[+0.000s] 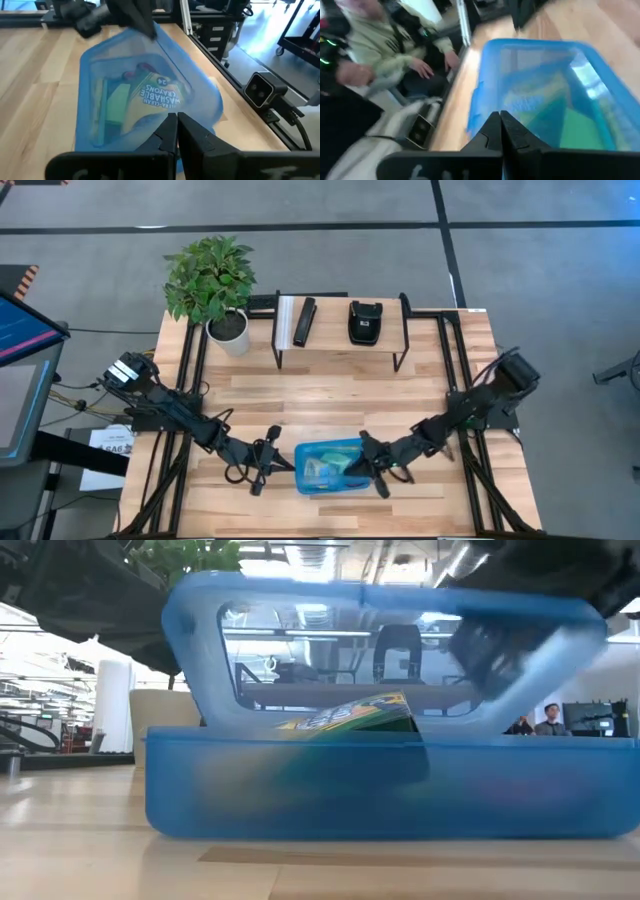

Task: Pack school essentials
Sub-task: Close the blue pencil box

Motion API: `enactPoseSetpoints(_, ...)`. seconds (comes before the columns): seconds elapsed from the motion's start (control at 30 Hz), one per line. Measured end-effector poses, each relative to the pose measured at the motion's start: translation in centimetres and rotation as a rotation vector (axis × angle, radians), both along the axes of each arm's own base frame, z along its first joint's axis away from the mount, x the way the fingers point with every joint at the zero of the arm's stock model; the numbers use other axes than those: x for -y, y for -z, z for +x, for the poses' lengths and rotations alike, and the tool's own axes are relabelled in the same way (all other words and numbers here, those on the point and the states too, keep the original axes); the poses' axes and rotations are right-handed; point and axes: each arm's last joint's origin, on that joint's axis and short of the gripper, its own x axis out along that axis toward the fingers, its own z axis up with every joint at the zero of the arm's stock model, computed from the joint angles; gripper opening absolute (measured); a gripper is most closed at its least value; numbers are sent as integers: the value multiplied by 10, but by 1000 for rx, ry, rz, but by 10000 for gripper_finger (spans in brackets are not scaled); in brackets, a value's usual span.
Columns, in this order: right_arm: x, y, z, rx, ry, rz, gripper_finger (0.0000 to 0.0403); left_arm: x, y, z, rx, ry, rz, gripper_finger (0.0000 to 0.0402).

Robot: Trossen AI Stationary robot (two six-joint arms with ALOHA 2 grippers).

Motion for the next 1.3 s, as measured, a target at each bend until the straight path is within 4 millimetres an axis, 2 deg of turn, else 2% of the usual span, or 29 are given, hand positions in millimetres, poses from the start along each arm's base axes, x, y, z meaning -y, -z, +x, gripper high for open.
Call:
enactPoseSetpoints(0.13,-9,20,21,-60,-28,0,5,0,0,0,0,-7,0,0)
enactPoseSetpoints(0.27,-19,25,41,-63,-94,33,5,1,2,0,-12,-18,-19,0)
enactPoseSetpoints(0.43,-26,24,53,-55,-128,42,5,6,4,-3,-25,-7,-32,0)
enactPoseSetpoints(0.97,-17,31,57,-136,-94,13,5,10,4,-6,-30,5,-25,0)
enactPoseSetpoints(1.3,-13,40,52,-268,-64,-5,4,13,5,-8,-38,18,-20,0)
